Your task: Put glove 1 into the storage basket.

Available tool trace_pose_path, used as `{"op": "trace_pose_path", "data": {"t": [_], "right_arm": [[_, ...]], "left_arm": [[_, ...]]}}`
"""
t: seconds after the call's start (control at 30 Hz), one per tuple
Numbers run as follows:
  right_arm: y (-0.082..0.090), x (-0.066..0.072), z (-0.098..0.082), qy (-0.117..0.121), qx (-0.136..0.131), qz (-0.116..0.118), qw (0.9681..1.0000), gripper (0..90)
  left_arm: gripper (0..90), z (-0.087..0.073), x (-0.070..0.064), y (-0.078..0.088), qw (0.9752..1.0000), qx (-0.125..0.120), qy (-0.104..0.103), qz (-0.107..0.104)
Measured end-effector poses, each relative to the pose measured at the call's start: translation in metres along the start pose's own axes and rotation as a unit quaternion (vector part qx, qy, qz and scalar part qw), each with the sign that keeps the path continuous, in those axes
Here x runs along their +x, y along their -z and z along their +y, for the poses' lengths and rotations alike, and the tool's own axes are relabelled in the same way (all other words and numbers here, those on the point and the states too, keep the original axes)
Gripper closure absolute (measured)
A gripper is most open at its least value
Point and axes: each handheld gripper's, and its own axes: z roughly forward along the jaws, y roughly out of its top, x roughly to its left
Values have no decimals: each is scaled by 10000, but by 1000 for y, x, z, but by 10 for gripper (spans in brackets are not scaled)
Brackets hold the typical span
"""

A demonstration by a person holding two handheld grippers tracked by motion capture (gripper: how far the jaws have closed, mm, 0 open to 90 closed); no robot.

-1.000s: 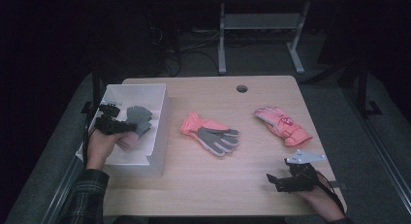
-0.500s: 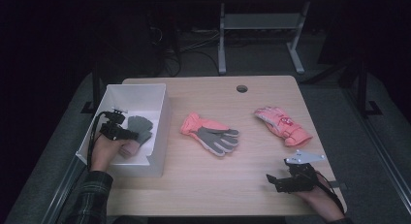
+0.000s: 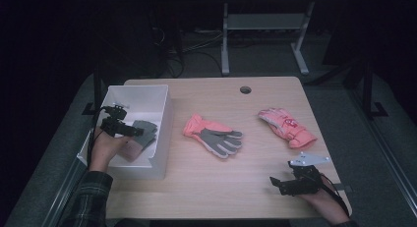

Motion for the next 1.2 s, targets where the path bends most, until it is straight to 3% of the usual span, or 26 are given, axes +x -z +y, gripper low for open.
{"op": "trace_pose_path", "data": {"t": [0.37,0.6,0.67,0.73,0.87,0.97,1.07,1.17,1.2], "right_arm": [[0,0,0,16,9,16,10000,93],[0,0,0,14,15,21,10000,93],[0,0,0,16,18,23,10000,93],[-1,0,0,19,17,26,10000,93],[0,1,0,0,20,28,10000,93],[0,1,0,6,21,27,10000,93],[0,1,0,5,23,29,10000,93],[0,1,0,9,21,30,10000,93],[0,1,0,9,21,30,10000,93]], "left_arm": [[147,17,-15,37,9974,-474,-336,-435],[147,27,-39,48,9923,-747,-574,-802],[147,28,-42,48,9918,-750,-606,-836],[147,32,-54,51,9893,-824,-710,-971],[147,35,-68,53,9866,-897,-794,-1109],[148,39,-87,58,9820,-1022,-927,-1293],[149,40,-98,60,9798,-1063,-999,-1369],[153,43,-121,62,9755,-1110,-1174,-1491],[154,43,-121,62,9755,-1110,-1174,-1491]]}}
